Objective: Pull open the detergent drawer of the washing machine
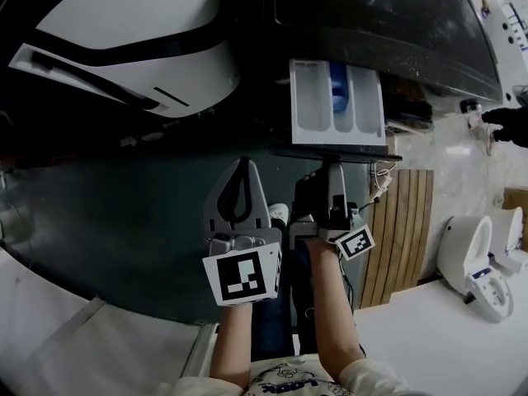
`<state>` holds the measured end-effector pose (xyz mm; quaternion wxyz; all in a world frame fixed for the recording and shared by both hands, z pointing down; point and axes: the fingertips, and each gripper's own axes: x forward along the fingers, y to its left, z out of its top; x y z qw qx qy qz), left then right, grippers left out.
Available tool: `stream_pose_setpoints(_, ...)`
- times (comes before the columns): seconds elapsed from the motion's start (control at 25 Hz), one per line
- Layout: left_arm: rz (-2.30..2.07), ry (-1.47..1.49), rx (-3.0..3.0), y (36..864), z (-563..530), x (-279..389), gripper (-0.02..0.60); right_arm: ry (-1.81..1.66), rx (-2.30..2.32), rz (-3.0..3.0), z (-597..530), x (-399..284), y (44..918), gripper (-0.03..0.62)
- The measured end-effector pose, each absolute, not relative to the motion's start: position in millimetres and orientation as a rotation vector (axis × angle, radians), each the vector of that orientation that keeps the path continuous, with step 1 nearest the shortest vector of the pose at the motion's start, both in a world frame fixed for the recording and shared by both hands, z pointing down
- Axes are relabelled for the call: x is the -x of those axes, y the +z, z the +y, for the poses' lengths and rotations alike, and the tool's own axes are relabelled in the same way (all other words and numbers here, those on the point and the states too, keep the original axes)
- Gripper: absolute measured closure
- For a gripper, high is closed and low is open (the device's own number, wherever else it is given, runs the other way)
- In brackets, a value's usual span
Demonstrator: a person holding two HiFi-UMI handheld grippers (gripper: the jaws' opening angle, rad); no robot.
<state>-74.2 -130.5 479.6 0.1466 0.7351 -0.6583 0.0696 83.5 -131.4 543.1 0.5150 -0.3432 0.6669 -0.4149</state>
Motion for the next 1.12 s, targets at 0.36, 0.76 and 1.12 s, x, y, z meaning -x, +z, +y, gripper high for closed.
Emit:
stream_pose_setpoints(0.36,-1.926,0.186,-2.088,478.9,-116.0,78.6,0.568,-1.016,0.803,1.611,-119.0,-81.4,543.9,0.465)
stream_pose_setpoints(0.76,-1.918,0.255,-2.111,480.7,-106.2,75.9,0.568,-1.034,0.811,1.62,-118.1,-82.5,546.3,0.464)
stream_pose_setpoints(1.12,-1.921,0.307,-2.11,479.7,-103.1,78.2,0.568,-1.05,0.839,1.662,-116.0,-78.0,546.3,0.462)
